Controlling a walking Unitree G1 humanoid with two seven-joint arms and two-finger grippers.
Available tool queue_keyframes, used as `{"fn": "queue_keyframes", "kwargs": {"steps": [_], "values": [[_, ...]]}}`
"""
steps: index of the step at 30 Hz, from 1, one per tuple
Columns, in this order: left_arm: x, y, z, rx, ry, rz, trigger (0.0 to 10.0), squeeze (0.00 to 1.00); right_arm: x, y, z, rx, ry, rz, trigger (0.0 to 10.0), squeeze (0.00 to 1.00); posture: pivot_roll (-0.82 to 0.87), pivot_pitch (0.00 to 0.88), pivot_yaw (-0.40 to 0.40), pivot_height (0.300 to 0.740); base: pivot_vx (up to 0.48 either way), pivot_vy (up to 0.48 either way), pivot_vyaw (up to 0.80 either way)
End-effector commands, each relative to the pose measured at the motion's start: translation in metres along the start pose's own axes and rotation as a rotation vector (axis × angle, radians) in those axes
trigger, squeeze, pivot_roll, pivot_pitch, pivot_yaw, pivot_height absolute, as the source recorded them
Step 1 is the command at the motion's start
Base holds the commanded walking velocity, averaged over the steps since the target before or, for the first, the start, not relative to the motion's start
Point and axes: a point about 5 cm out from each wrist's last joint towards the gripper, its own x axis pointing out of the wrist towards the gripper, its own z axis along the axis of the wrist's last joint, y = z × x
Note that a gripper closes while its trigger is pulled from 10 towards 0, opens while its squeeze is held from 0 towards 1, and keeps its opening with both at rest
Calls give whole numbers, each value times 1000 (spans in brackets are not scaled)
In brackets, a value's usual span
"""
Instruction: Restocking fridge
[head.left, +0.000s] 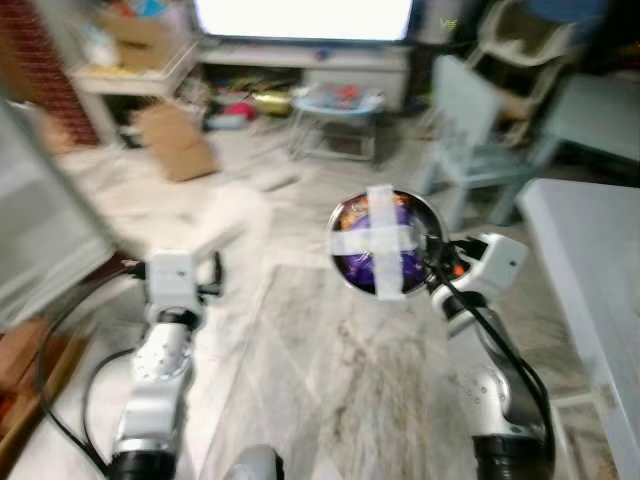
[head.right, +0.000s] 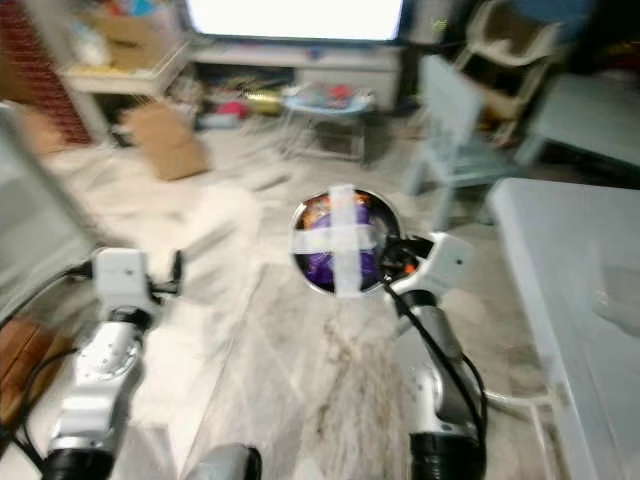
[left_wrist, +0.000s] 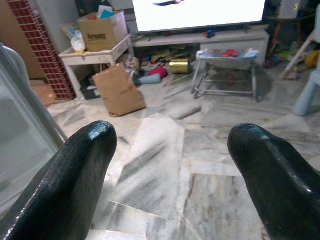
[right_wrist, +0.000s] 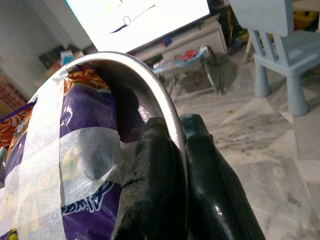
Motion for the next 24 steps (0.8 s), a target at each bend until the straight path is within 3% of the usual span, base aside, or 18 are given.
{"fn": "queue_keyframes", "kwargs": {"steps": [1, 12, 24], "values": [[3, 5, 1, -5, 6, 15, 10000, 0, 2, 5, 9, 9, -40, 14, 10000, 0, -2, 0, -14, 740, 0, 0, 800], [9, 4, 11, 23, -37, 4, 10000, 0, 6, 10, 13, -13, -54, 46, 10000, 0, 17, 20, 15, 740, 0, 99, 800], [-2, 2, 0, 17, 3, -8, 10000, 0, -3, 4, 4, -51, -16, 62, 10000, 0, 11, 21, 4, 740, 0, 0, 800]]}}
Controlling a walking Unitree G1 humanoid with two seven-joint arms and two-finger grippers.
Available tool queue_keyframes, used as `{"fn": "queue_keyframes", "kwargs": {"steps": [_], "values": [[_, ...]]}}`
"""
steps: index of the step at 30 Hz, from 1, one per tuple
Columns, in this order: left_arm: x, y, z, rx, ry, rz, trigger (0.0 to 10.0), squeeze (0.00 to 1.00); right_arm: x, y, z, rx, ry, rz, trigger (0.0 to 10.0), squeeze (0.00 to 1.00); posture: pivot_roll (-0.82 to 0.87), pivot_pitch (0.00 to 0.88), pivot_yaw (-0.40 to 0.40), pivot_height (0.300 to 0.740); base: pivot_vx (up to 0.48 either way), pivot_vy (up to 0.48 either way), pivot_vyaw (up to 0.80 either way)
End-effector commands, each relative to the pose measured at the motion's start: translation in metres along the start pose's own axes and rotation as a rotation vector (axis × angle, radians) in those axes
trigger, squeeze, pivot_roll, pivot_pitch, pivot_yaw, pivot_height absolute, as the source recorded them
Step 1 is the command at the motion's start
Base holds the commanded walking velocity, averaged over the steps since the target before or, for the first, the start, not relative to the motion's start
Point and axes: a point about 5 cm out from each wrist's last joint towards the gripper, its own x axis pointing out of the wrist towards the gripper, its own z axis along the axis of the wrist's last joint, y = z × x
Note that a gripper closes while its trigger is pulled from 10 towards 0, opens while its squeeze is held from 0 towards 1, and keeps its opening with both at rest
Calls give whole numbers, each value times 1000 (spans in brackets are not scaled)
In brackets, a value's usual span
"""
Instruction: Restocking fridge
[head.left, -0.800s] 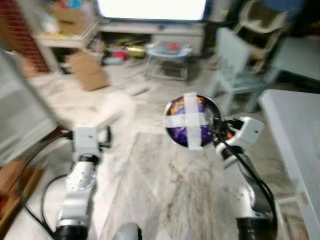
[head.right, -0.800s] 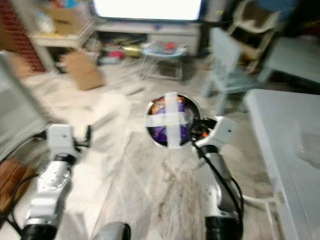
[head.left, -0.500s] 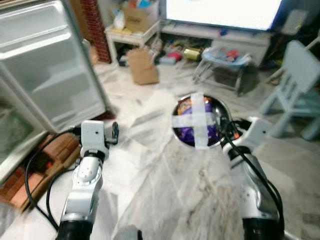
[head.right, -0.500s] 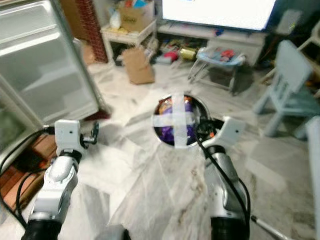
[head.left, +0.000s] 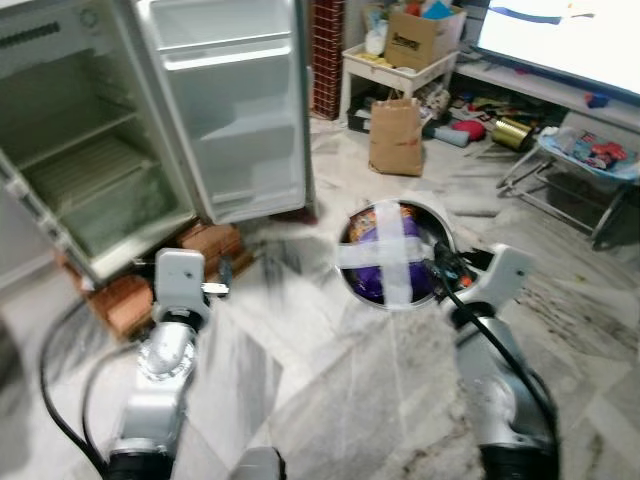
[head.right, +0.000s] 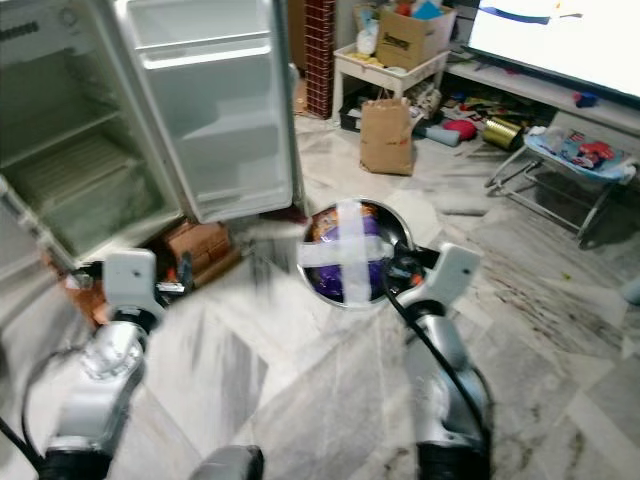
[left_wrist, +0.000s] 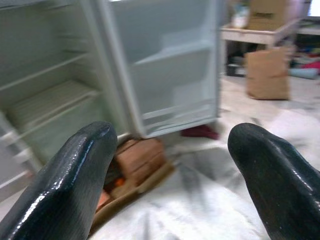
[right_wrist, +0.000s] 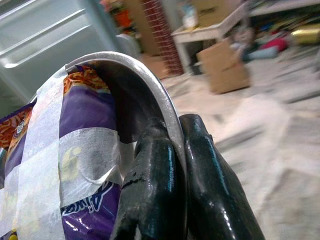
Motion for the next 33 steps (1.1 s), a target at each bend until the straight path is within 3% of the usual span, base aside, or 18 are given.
{"fn": "queue_keyframes", "kwargs": {"steps": [1, 27, 33], "values": [[-1, -2, 2, -7, -8, -16, 10000, 0, 0, 3, 6, -9, -26, 26, 10000, 0, 12, 15, 2, 740, 0, 0, 800], [2, -13, 7, -56, -38, -105, 10000, 0, 3, 6, 10, -51, -32, 77, 10000, 0, 2, 0, -12, 740, 0, 401, 796], [2, -15, 8, -60, -37, -135, 10000, 0, 4, 8, 11, -53, -39, 82, 10000, 0, 4, 0, -16, 740, 401, 132, 788]]}}
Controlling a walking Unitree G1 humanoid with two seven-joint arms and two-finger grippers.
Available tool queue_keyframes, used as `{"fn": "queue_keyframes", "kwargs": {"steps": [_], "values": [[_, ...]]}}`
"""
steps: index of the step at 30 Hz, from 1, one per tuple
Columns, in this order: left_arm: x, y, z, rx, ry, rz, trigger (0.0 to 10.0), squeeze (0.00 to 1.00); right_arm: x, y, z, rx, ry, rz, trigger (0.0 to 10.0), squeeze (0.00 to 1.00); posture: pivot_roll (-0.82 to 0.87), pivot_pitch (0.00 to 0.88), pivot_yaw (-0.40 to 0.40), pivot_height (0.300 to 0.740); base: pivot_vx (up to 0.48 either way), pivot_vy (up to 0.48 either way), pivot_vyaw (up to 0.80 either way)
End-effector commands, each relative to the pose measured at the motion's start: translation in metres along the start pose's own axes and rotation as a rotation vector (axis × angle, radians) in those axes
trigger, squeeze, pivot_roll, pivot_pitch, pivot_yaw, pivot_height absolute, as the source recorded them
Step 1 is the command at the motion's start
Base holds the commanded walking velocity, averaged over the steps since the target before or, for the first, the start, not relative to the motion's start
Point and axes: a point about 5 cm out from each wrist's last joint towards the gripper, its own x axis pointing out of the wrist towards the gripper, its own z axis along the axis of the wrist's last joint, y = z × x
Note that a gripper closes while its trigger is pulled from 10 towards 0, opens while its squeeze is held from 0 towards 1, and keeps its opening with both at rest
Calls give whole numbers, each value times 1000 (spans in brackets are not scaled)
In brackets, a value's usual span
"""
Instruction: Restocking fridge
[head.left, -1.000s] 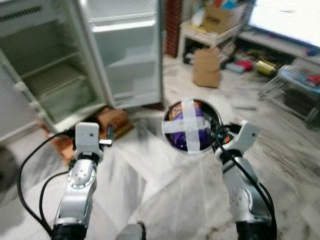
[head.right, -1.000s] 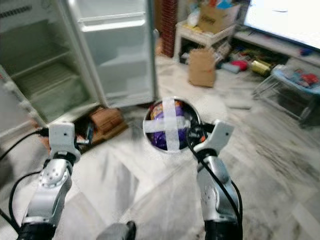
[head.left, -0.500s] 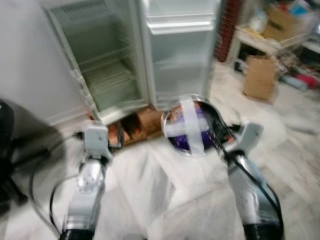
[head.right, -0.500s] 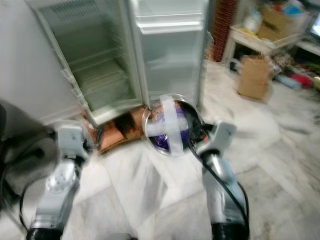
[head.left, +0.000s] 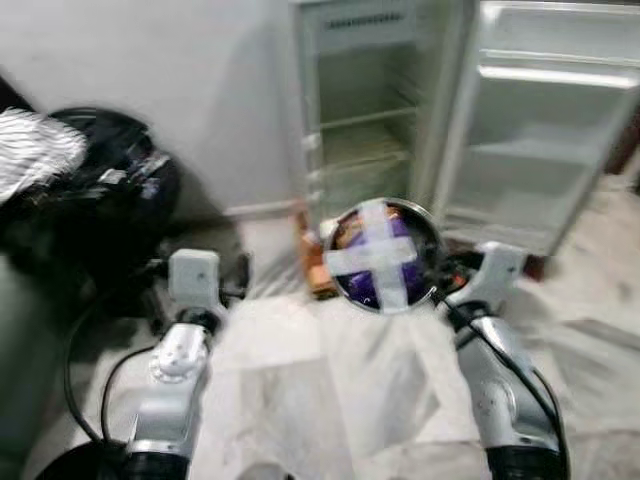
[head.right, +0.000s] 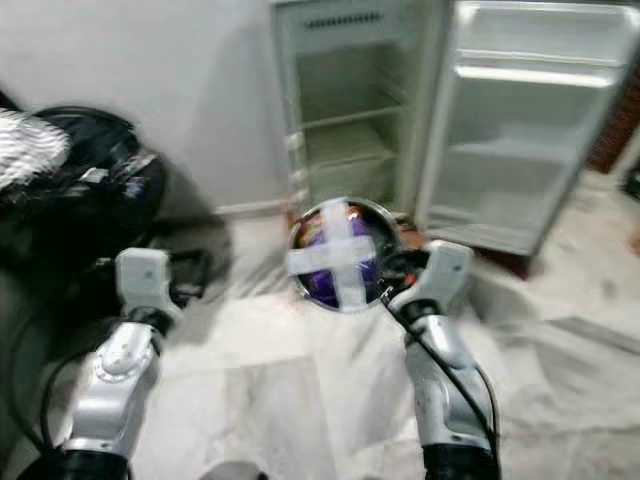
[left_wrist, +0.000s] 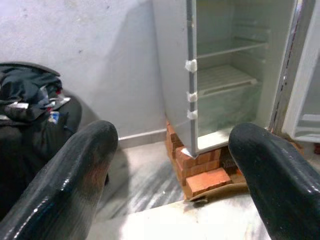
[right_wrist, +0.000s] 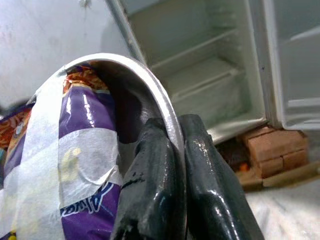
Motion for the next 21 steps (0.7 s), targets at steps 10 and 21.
{"fn": "queue_keyframes", "kwargs": {"steps": [10, 21], "values": [[1, 3, 1, -10, 25, -31, 10000, 0, 8, 3, 13, 2, -57, -23, 10000, 0, 6, 0, -15, 740, 480, 0, 79], [0, 1, 2, -23, 30, -37, 10000, 0, 8, 3, 13, -13, -59, -32, 10000, 0, 4, 2, -17, 740, 480, 0, 0]]}}
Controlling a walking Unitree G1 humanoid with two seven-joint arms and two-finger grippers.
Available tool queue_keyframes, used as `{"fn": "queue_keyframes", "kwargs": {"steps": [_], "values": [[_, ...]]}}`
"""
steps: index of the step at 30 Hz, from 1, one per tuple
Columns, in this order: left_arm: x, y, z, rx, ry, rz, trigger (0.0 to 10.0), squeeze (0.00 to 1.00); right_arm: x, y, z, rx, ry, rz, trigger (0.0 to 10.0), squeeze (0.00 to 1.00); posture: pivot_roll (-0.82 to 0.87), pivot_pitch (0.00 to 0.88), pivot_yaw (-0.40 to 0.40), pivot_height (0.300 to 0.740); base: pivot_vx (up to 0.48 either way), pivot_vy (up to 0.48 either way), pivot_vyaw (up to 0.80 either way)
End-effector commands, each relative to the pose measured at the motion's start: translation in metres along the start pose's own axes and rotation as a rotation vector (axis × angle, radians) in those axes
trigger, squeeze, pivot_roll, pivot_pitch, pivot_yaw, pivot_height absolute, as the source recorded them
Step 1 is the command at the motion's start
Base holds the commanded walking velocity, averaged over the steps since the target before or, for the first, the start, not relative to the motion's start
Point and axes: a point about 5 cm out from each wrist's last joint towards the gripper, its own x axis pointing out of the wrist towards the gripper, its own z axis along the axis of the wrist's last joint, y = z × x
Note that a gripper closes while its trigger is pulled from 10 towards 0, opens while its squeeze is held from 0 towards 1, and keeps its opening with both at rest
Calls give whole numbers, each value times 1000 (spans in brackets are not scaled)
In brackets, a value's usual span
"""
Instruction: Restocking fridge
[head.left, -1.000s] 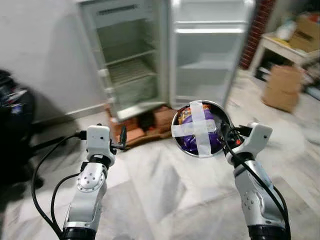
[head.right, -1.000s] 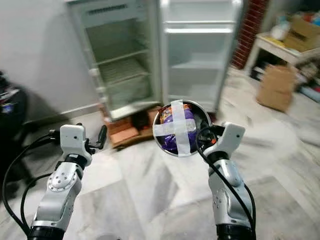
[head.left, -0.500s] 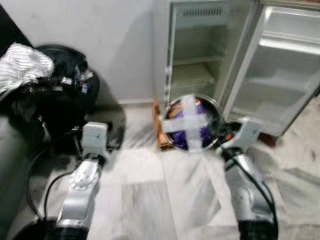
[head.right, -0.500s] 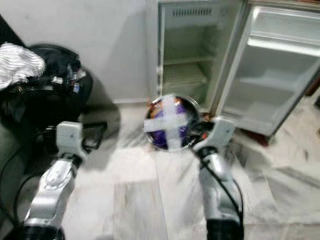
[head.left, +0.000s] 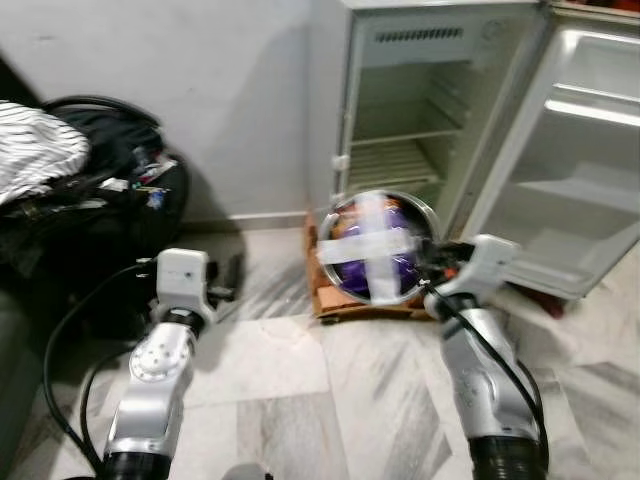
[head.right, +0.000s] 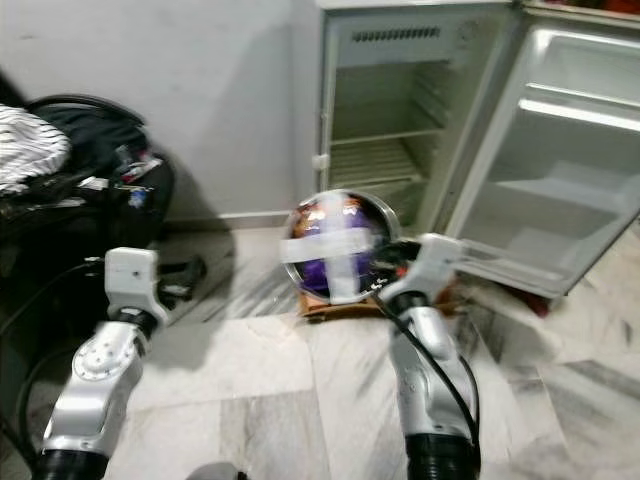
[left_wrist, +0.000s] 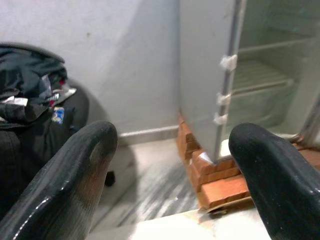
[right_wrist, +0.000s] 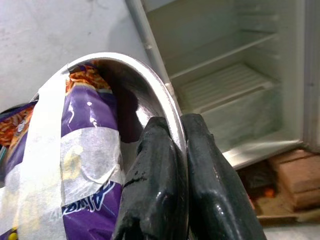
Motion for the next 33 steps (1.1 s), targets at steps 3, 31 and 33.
{"fn": "queue_keyframes", "kwargs": {"steps": [3, 31, 33], "values": [[3, -10, 6, -11, -20, -32, 10000, 0, 0, -10, 10, -23, -41, -32, 10000, 0, 6, 3, -19, 740, 480, 0, 0], [2, -10, 4, -17, -7, -16, 10000, 0, 1, -10, 6, -68, -32, -22, 10000, 0, 7, 13, -18, 740, 480, 0, 0], [2, -10, 4, -17, -6, -17, 10000, 0, 1, -10, 7, -69, -34, -22, 10000, 0, 6, 13, -17, 740, 480, 0, 0]]}}
